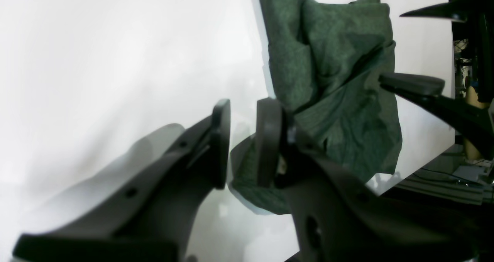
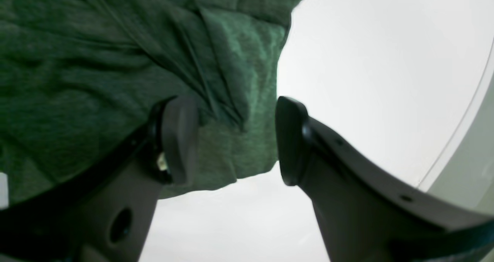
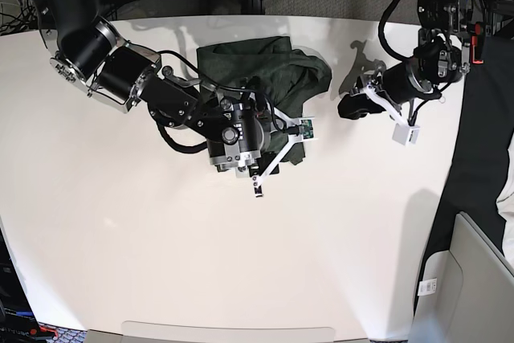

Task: Fold the T-shirt properly
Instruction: 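Grasp the folded shirt's edge with the right gripper and adjust it, then lift the shirt edge with the right gripper and fold it over the bundle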

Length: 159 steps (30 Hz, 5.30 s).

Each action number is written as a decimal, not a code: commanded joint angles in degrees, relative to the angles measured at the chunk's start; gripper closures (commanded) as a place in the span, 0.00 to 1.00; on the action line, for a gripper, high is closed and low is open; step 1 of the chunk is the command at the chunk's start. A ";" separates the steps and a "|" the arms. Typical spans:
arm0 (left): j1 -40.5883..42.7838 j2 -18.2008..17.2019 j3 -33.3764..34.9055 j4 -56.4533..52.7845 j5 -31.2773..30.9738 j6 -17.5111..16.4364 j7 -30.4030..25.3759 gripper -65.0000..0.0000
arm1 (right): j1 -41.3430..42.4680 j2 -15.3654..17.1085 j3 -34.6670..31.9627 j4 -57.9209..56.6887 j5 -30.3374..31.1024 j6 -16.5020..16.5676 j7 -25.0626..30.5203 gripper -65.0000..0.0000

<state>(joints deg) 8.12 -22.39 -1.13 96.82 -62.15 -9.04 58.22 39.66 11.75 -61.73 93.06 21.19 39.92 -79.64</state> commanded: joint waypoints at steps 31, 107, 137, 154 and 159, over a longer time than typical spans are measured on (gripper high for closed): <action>-0.16 -0.68 -0.15 1.25 -1.37 -0.59 -0.77 0.81 | 2.05 -1.77 4.55 -5.28 -0.75 0.08 2.67 0.80; 0.19 -0.68 -0.50 1.78 -1.10 -0.59 -0.77 0.81 | 2.41 0.25 0.33 0.44 -12.53 0.08 6.62 0.59; 0.45 -0.68 -0.24 2.13 -1.37 -0.59 -0.77 0.81 | 0.38 -3.18 -5.47 -5.19 -20.79 0.08 10.76 0.81; 0.45 -0.60 -0.24 2.13 -1.45 -0.59 -0.77 0.81 | -1.55 -7.22 -0.46 -5.45 -25.19 0.08 15.06 1.00; 0.45 -0.60 -0.24 2.13 -1.45 -0.59 -0.77 0.81 | -2.69 -8.54 -0.55 -8.44 -28.88 0.08 18.93 0.99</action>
<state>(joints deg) 9.08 -22.44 -1.13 97.86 -62.52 -9.19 58.22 35.62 4.16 -62.70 83.79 -7.68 40.18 -61.52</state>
